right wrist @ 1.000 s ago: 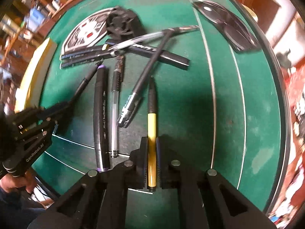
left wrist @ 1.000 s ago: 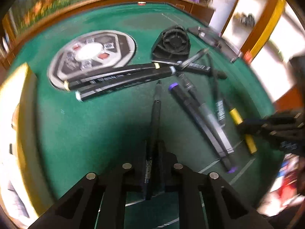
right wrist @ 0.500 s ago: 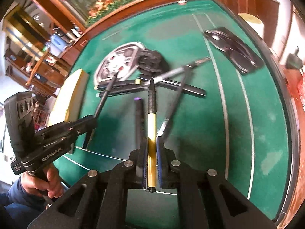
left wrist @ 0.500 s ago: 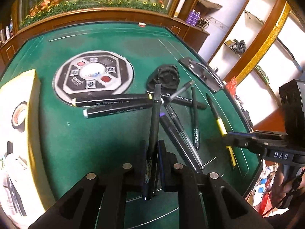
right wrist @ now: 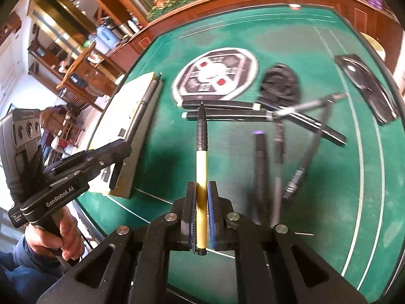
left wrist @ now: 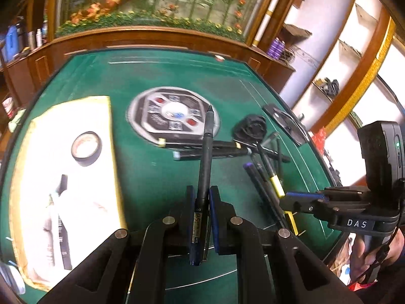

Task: Organize rigid objects
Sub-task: 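Carry both pens into the tray and open both grippers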

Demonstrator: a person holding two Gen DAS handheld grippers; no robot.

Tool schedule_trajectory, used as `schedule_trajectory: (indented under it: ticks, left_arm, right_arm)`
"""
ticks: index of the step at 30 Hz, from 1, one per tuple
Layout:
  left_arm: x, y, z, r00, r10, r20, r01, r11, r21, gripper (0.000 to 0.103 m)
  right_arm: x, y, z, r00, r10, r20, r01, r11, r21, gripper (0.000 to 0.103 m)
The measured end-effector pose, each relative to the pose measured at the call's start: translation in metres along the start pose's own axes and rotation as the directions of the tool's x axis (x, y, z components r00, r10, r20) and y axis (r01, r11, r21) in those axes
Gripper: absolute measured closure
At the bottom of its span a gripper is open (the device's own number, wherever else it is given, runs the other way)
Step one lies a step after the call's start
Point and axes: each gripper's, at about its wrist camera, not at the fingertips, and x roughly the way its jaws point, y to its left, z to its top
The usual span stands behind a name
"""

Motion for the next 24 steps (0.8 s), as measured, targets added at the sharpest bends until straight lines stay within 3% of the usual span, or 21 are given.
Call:
schedule_trajectory:
  ticks: [7, 13, 24]
  left_arm:
    - [-0.034, 0.053, -0.006, 0.996, 0.072, 0.044, -0.068, 0.995, -0.071, 0.092]
    - [-0.054, 0.106, -0.025, 0.989, 0.143, 0.028, -0.138, 0.980, -0.146, 0.092]
    - [-0.038, 0.163, -0.035, 0.980, 0.195, -0.047, -0.200, 0.957, -0.208, 0.092]
  right_arm:
    - [0.023, 0.047, 0.014, 0.998, 0.062, -0.024, -0.063, 0.996, -0.062, 0.095]
    - [0.048, 0.090, 0.021, 0.992, 0.110, -0.054, -0.116, 0.986, -0.121, 0.095]
    - [0.091, 0.151, 0.033, 0.988, 0.096, -0.123, -0.121, 0.969, -0.217, 0.095]
